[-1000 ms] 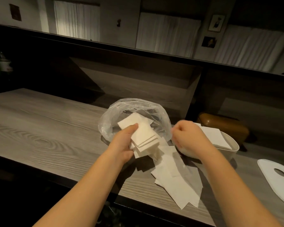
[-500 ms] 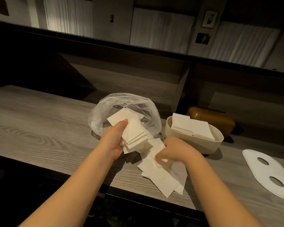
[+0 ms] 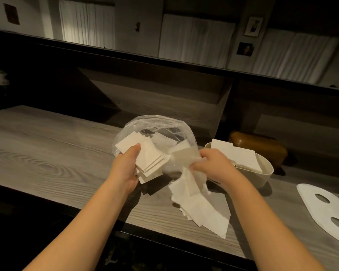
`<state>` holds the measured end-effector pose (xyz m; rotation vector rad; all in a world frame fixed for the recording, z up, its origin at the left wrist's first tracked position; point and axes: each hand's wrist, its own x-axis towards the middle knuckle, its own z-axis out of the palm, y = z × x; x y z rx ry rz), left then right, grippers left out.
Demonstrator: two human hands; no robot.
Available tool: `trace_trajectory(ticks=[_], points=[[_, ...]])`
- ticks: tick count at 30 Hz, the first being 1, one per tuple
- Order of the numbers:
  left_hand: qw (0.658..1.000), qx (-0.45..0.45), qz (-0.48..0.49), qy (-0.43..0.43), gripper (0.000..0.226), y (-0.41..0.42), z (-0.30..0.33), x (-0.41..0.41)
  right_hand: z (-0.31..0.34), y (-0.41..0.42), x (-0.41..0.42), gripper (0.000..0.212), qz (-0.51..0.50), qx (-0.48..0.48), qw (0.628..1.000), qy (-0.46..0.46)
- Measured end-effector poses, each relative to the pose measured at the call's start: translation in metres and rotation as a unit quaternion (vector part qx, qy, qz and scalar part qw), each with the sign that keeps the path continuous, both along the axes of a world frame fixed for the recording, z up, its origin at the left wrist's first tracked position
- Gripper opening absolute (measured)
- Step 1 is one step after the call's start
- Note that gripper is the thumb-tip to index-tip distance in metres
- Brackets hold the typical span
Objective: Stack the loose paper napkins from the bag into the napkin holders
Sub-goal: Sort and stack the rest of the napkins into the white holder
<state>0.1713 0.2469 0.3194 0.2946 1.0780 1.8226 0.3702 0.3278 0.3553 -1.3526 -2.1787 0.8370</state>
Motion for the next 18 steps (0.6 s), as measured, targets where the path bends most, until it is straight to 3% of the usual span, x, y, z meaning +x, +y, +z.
trace_trajectory(ticks=[4,7,10,15,18], points=[[0.999,-0.01,0.013,0.029,0.022,-0.001,0.001,-0.002,0.021,-0.004,0.008,0.011,-0.035,-0.064,0.961,0.268],[0.995,-0.012,-0.009,0.094,0.02,0.002,0.004,0.003,0.03,-0.003,0.002,0.013,-0.056,-0.124,0.918,0.372],[0.989,-0.012,-0.034,0.142,0.017,0.004,0.012,0.01,0.037,-0.003,-0.006,0.016,-0.042,-0.137,0.903,0.404],[0.986,-0.002,0.017,0.167,0.023,0.009,0.028,-0.001,0.037,-0.008,-0.016,0.018,0.027,-0.155,0.895,0.417],[0.98,-0.018,-0.057,0.192,0.01,0.006,0.034,-0.005,0.039,-0.008,-0.019,0.019,0.074,-0.166,0.908,0.377]])
